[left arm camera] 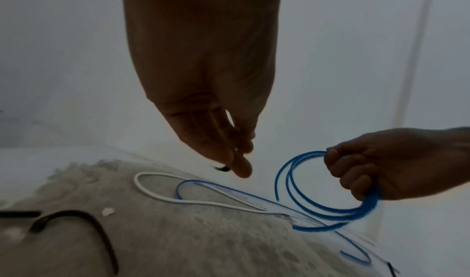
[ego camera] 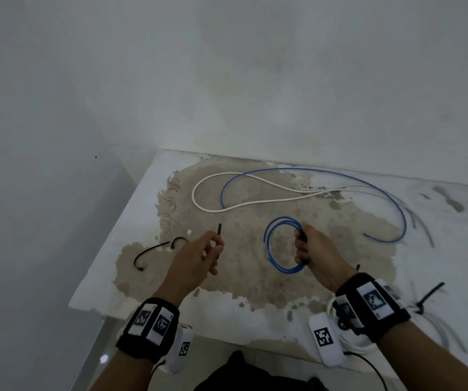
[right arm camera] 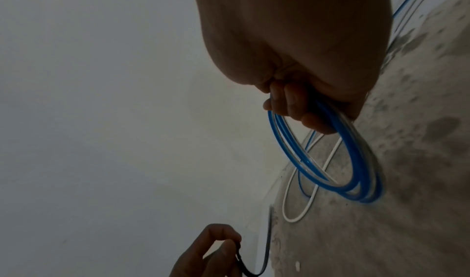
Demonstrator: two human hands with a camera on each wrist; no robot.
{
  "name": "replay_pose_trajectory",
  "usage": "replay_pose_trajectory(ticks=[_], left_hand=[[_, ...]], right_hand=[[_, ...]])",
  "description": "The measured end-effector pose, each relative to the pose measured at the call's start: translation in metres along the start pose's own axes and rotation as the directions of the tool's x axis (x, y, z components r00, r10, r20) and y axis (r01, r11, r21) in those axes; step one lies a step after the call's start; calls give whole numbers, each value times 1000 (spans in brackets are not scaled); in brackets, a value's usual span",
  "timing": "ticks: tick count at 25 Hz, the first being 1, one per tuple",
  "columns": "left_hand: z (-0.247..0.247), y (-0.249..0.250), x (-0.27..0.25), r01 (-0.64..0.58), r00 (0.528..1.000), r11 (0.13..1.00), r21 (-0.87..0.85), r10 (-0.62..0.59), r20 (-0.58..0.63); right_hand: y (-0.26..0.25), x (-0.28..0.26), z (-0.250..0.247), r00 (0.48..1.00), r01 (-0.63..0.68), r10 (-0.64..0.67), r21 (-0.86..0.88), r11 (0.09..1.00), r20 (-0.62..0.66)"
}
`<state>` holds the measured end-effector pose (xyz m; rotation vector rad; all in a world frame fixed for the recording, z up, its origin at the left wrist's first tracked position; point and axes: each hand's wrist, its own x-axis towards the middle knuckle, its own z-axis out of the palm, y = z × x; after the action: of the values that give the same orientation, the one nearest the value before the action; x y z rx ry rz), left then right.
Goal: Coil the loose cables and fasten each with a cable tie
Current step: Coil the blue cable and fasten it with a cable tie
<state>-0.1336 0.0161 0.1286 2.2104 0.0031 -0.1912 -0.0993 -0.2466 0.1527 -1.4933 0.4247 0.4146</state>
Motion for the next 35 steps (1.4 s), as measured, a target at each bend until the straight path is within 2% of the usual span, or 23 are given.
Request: replay_pose_trajectory(ticks=[4,8,11,15,17,21,24,28,30,34,35], left_hand=[[8,27,0,-112,989,988,104,101,107],[20,66,7,-230,950,968,97,202,236],[35,93,20,-220,964,974,50,209,166],[57,114,34,-114,987,993,-16,115,109],[68,123,38,-96,992,995,11,95,80],[86,147,45,-82,997,994,76,81,14],[94,163,47,-82,996,989,120,84,-13],[98,174,49,-96,995,985,145,98,-5],[99,176,49,-92,995,980,176,96,-16],[98,178,51,-91,991,972,218,109,-72],[98,178,52,-104,987,969,226,128,-93]], right_hand=[[0,-4,-25,999,13,-12,36,999,-38],[-2,-7,-46,995,82,-81,9,997,-53],[-6,-9,-58,990,143,-144,-15,990,-11],[-9,-19,-76,978,204,-204,6,979,31],[-10,-26,-84,963,265,-263,-25,964,54],[-13,-39,-95,908,419,-415,-212,883,67],[-18,-42,-99,854,515,-513,-264,815,84],[-22,-38,-104,786,586,-618,-315,747,-2],[-24,-36,-107,788,581,-615,-316,750,-11],[-26,-35,-111,831,556,-555,-108,824,41],[-26,-35,-111,831,556,-555,-107,824,45]])
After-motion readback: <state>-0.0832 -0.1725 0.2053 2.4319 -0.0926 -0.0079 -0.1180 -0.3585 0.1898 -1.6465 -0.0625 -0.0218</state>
